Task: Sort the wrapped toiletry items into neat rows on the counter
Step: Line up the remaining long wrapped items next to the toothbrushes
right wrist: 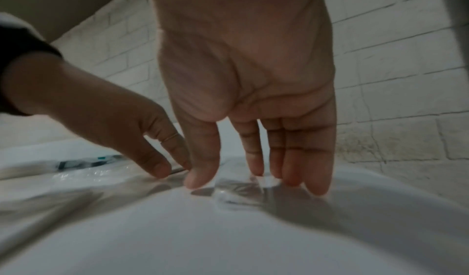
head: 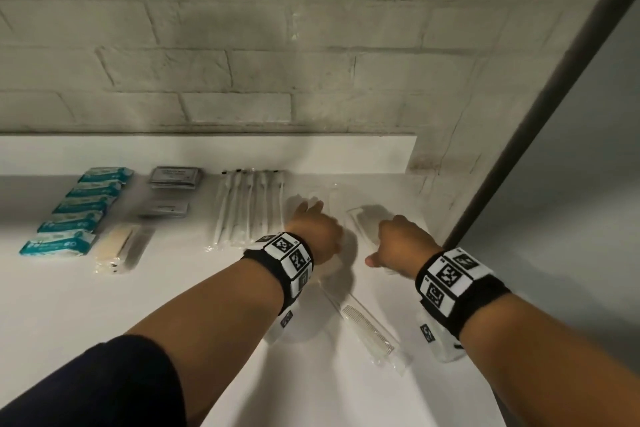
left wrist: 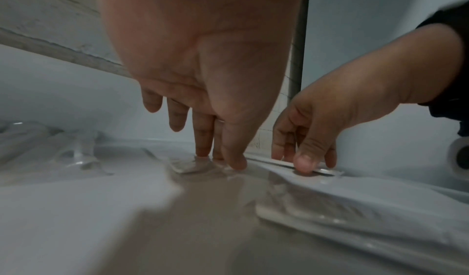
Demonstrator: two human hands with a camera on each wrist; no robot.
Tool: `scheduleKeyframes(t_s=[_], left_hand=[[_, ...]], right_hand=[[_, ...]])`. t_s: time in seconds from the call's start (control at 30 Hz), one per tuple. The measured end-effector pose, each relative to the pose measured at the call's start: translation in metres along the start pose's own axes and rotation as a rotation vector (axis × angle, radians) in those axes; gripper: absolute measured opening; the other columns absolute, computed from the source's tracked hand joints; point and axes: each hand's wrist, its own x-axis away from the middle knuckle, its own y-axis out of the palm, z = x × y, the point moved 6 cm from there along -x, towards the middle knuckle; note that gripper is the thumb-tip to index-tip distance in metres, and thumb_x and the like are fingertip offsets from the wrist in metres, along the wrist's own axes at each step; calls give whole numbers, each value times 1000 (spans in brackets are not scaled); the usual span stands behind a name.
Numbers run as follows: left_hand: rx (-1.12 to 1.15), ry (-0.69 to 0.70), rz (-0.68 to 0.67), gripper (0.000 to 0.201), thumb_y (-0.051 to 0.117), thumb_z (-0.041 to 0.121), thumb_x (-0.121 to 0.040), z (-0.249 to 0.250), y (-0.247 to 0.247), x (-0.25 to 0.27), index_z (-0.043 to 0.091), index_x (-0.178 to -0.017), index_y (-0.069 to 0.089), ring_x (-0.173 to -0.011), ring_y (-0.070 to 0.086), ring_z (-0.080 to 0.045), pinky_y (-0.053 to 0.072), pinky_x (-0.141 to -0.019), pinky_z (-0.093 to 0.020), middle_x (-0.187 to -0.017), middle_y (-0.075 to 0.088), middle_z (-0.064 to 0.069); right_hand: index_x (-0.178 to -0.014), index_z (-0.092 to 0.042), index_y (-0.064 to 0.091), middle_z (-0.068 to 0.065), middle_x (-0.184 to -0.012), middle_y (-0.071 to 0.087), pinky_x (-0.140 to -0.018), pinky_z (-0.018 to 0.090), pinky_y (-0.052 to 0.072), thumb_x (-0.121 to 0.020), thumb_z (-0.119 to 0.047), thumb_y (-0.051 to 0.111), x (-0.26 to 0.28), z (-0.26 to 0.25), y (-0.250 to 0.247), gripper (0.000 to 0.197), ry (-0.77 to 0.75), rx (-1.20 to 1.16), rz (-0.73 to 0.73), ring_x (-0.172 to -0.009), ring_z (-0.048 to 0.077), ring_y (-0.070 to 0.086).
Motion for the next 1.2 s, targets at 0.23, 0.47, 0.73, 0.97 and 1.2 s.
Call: scheduleKeyframes(t_s=[0.23,0.47,0.73,0.97,1.2], left_hand=[[-20,-31,3,39,44,42,-95,1,0,-6,24,-126,59,-141,27,-30,14,-116,-48,-136,56,3],[-43,-24,31,37,43,37,-96,1,6,-8,21,-126,59,-141,29,-33,16,-116,-48,-136,55,1],[-52,-36,64,39,44,36,-95,1,9,-13,19,-126,60,-140,29,-32,16,-116,-47,-137,55,-1],[-31,-33,22,40,47,36,-95,-1,7,-10,20,-130,56,-142,27,-32,16,-117,-48,-139,53,-2],[-29,-39,39,38,44,32,-95,0,4,-11,20,-128,58,-142,27,-30,17,-116,-47,-137,56,-1]], right_hand=[[-122,-2,55,15,-121,61,-88,33,47,-91,-5,45,-10,-21,-8,32,-36,111,87,-111,31,60],[-123,-3,51,17,-130,57,-91,31,45,-90,-2,46,-38,-4,-27,34,44,-155,138,-118,32,55],[-148,-20,32,7,-135,55,-96,32,44,-86,-30,66,-35,-11,1,72,-143,81,-86,-122,27,54],[-151,-17,26,8,-143,49,-100,31,42,-84,-33,69,-31,-10,-8,82,-110,-93,-39,-126,27,51],[-107,-20,64,1,-107,67,-74,24,46,-79,-50,69,43,-37,-10,42,-202,-190,-209,-95,15,61]])
